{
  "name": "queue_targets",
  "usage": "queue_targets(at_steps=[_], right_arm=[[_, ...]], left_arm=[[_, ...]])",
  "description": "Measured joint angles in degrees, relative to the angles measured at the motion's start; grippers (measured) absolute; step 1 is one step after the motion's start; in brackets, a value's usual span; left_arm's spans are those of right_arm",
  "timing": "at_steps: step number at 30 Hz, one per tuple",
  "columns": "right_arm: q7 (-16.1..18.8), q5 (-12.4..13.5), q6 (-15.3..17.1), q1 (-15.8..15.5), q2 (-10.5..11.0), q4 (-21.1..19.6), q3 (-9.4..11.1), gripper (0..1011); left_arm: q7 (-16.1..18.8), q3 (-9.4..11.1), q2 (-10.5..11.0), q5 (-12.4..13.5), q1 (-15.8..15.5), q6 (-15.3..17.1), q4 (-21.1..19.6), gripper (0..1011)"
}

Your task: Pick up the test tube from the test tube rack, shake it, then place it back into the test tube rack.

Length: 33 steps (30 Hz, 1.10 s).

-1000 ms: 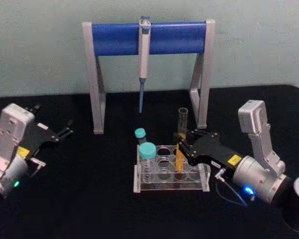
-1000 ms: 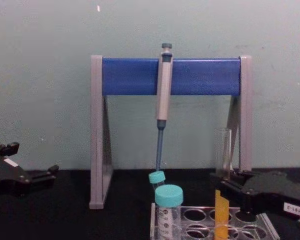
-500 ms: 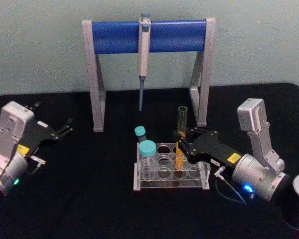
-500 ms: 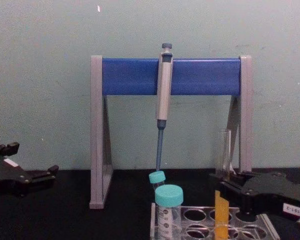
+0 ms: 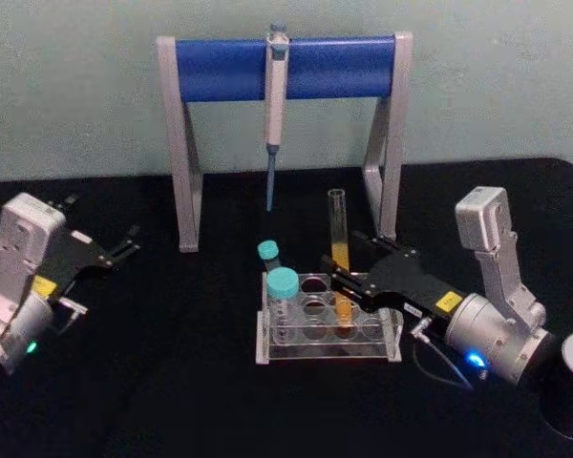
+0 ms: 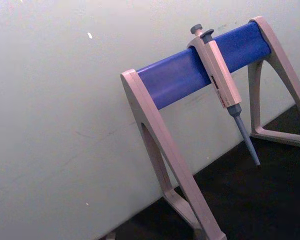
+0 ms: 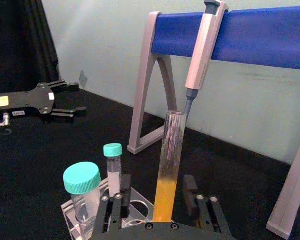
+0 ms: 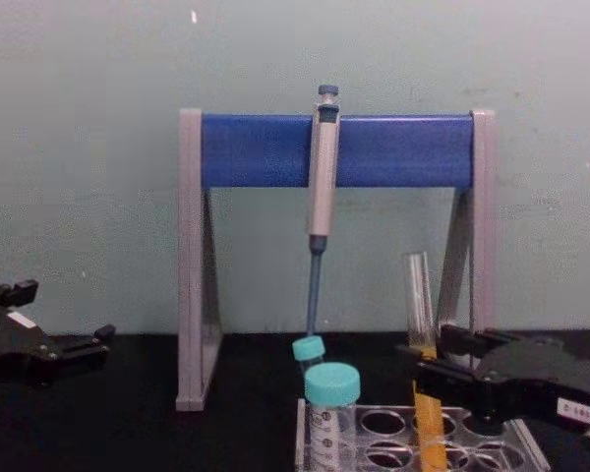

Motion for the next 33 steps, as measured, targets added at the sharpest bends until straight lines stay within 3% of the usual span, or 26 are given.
queue_targets(at_steps=[11,20,26,33], right_arm=[[0.0,0.0,0.0,0.0,0.0,0.0,0.0,975],[0.3,0.2,-0.8,-0.8,0.7,-0.9,0.7,1000],[-1.9,0.5,-3.8,-5.0,2.3,-4.5,4.1,1000],[-8.5,-2.2,-8.2,-11.1,1.4,-7.0,8.6,1000]], left_arm=[[0.0,0.0,0.0,0.0,0.0,0.0,0.0,1001],[0.0,0.0,0.0,0.0,0.0,0.0,0.0,1001],[0.0,0.0,0.0,0.0,0.0,0.0,0.0,1001],[0.0,0.0,0.0,0.0,0.0,0.0,0.0,1001]])
